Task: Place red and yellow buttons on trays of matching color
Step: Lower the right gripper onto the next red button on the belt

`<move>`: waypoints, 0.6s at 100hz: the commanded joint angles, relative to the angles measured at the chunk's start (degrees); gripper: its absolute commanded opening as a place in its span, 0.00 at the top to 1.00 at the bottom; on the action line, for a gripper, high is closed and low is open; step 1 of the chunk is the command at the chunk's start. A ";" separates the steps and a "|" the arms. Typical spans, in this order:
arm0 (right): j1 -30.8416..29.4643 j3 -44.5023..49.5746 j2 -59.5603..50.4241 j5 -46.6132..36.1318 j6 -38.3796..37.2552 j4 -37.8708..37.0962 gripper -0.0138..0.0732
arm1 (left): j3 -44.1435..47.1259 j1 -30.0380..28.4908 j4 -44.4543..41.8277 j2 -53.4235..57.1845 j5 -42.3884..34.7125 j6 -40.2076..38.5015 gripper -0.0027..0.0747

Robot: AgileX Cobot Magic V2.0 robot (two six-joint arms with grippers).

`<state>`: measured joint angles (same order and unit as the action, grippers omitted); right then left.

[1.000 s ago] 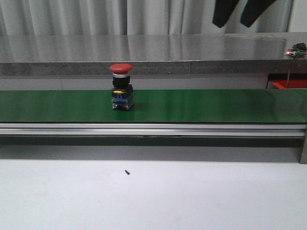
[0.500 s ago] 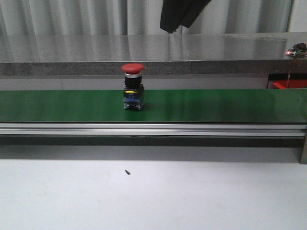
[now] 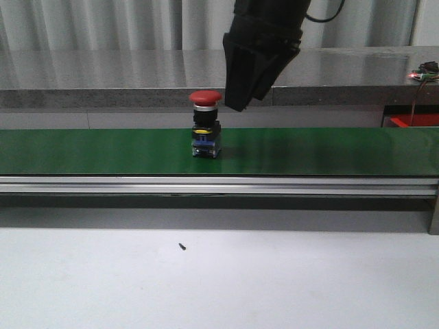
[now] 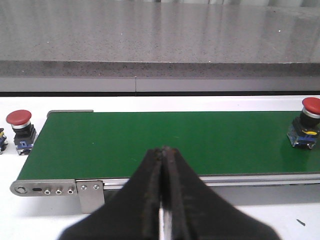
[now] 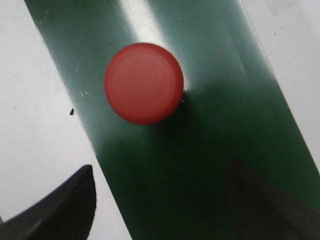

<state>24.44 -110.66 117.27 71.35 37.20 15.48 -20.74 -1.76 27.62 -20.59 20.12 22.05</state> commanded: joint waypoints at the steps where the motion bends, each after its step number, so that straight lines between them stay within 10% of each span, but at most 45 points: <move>1: -0.06 -1.33 -2.31 0.58 0.61 1.33 0.22 | -1.68 0.45 1.13 -0.37 -4.13 -0.16 0.99; 60: -0.06 -1.33 -0.59 -0.26 0.61 1.37 0.22 | -1.68 0.45 1.13 -0.37 -4.13 -0.16 0.99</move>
<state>24.44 -110.66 119.86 70.79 37.32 15.48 -20.74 -1.76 27.62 -20.59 20.12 22.05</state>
